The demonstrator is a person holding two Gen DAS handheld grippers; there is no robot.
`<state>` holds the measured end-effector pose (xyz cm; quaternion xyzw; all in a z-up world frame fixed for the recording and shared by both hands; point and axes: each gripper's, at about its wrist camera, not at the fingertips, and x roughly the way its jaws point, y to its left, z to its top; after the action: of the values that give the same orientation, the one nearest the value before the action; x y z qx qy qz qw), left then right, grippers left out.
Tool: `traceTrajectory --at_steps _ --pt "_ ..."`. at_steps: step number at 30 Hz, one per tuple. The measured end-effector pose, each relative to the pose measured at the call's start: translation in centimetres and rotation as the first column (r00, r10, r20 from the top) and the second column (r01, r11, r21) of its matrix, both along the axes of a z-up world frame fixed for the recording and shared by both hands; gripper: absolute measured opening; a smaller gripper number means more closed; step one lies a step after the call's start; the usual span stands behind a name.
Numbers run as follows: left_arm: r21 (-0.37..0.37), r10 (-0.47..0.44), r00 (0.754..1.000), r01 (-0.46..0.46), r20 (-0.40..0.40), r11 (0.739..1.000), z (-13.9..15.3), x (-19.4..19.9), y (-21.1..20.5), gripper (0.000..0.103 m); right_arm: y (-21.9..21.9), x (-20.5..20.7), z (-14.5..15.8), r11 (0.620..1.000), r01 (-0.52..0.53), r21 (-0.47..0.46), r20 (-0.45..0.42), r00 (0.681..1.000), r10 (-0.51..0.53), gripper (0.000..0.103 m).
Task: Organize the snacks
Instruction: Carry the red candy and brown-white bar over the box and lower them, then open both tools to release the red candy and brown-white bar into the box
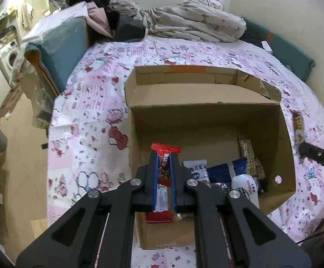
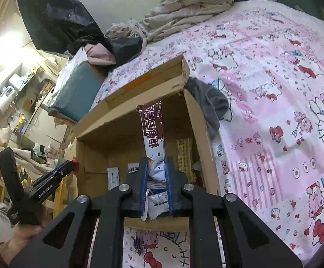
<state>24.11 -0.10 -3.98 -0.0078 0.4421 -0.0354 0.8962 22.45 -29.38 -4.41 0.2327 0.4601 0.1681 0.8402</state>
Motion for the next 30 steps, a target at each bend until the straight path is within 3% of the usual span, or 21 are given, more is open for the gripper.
traceTrajectory --at_steps 4,11,25,26,27,28,30 --pt "-0.061 -0.006 0.999 0.003 -0.039 0.998 -0.7 0.0 -0.1 0.008 0.9 0.3 -1.0 0.999 -0.023 -0.025 -0.042 0.999 0.022 0.016" --pt "-0.029 -0.067 0.996 0.066 -0.057 0.997 -1.4 -0.2 -1.9 0.008 2.5 0.4 -2.3 0.994 -0.081 -0.074 -0.095 0.993 0.073 0.016" --pt "-0.056 -0.094 0.992 0.09 -0.083 0.994 -1.9 -0.5 -2.4 0.011 3.2 0.5 -2.9 0.988 -0.107 -0.115 -0.12 0.988 0.093 0.017" --pt "-0.056 -0.1 0.992 0.096 -0.083 0.994 -1.8 -0.5 -2.5 0.014 3.2 0.5 -2.9 0.988 -0.108 -0.114 -0.118 0.988 0.094 0.017" --pt "-0.057 -0.1 0.991 0.095 -0.085 0.994 -1.8 -0.5 -2.6 0.029 3.2 0.6 -2.8 0.987 -0.11 -0.114 -0.117 0.988 0.097 0.017" --pt "-0.056 -0.095 0.992 0.091 -0.087 0.994 -1.7 -0.5 -2.6 0.055 3.3 0.6 -2.7 0.987 -0.113 -0.116 -0.115 0.988 0.1 0.017" --pt "-0.041 -0.062 0.995 0.059 -0.074 0.997 -1.5 -0.7 -2.6 0.088 3.5 0.6 -2.7 0.985 -0.118 -0.125 -0.112 0.988 0.104 0.017"
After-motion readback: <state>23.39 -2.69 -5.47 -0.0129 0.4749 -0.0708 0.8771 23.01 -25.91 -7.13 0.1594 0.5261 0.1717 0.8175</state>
